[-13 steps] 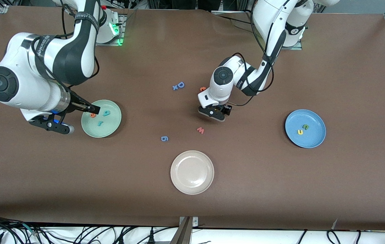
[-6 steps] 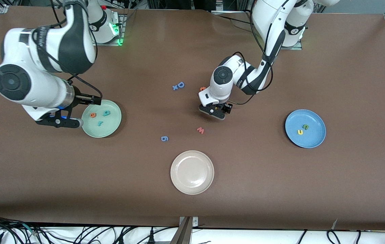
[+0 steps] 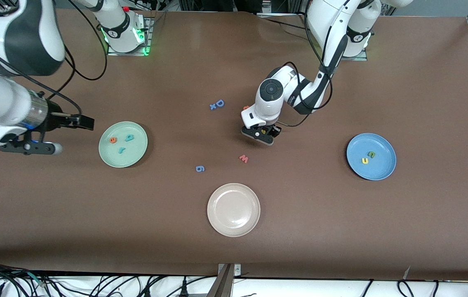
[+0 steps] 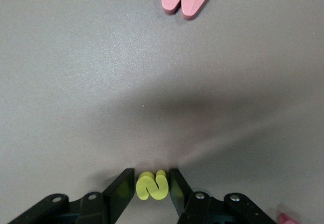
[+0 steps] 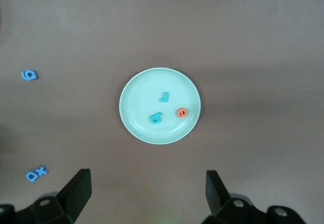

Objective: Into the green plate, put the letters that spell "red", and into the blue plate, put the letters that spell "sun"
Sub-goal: 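Grasp the yellow z with the left gripper while the right gripper retracts, then drop the yellow z onto the blue plate with the left gripper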

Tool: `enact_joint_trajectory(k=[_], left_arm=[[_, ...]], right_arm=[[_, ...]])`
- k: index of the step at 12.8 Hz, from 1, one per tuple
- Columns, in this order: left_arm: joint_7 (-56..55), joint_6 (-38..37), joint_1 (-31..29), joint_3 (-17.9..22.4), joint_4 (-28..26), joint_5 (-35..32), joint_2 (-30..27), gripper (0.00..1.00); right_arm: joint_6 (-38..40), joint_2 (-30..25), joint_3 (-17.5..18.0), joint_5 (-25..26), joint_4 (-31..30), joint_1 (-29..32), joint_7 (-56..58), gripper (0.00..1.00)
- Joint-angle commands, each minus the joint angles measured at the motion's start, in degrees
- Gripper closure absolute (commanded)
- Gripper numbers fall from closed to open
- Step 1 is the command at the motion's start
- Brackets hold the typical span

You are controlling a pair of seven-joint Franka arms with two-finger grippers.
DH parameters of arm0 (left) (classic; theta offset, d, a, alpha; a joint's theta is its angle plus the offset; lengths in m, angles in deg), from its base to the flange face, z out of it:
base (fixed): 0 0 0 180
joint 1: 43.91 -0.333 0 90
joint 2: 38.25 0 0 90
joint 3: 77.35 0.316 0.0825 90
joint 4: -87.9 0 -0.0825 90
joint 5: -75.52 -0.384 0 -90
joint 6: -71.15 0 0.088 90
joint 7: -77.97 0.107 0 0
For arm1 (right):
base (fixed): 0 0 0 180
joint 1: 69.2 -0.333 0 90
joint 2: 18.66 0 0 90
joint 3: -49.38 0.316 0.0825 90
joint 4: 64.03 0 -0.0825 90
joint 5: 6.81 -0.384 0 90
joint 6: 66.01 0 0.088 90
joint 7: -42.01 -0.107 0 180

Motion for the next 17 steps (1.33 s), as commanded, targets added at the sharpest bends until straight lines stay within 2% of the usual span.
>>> enact_joint_trajectory(k=[1,2,4,7,10,12,15,17], left_arm=[[0.26,0.23,0.11,0.31,-1.05,-1.27,-0.09,0.74],[0.25,0.23,0.02,0.31,-0.96,-1.27,-0.01,0.76],[0.86,0.23,-0.42,0.74,-0.7,-1.27,-0.35,0.8],[15.41,-0.21,-3.22,4.34,-0.34,-0.39,-2.9,0.83],[32.63,-4.05,-7.87,8.47,-0.43,1.53,-6.06,0.82],[45.19,-5.66,-10.6,12.59,-0.87,2.51,-7.21,0.8],[65.93,-6.01,-15.35,18.48,-1.66,8.99,-7.13,0.78],[70.12,-8.72,-17.11,21.04,-2.1,10.86,-7.13,0.78]], right_arm=[[-7.04,-10.1,10.09,3.88,-11.8,9.14,-0.91,0.0],[-9.42,-12.83,12.56,3.88,-15.4,12.57,-0.74,0.0],[-9.71,-13.73,13.98,3.7,-15.53,17.41,0.4,0.0],[-6.92,-16.63,14.07,3.88,-13.6,18.93,0.23,0.0],[-7.16,-15.23,13.99,3.35,-12.19,19.98,6.18,0.0],[-7.07,-15.4,13.73,3.26,-12.19,19.98,7.0,0.0],[-6.9,-15.32,13.37,0.64,-12.28,19.81,7.08,0.0],[-6.55,-15.31,13.37,0.8,-12.28,19.46,7.17,0.0]])
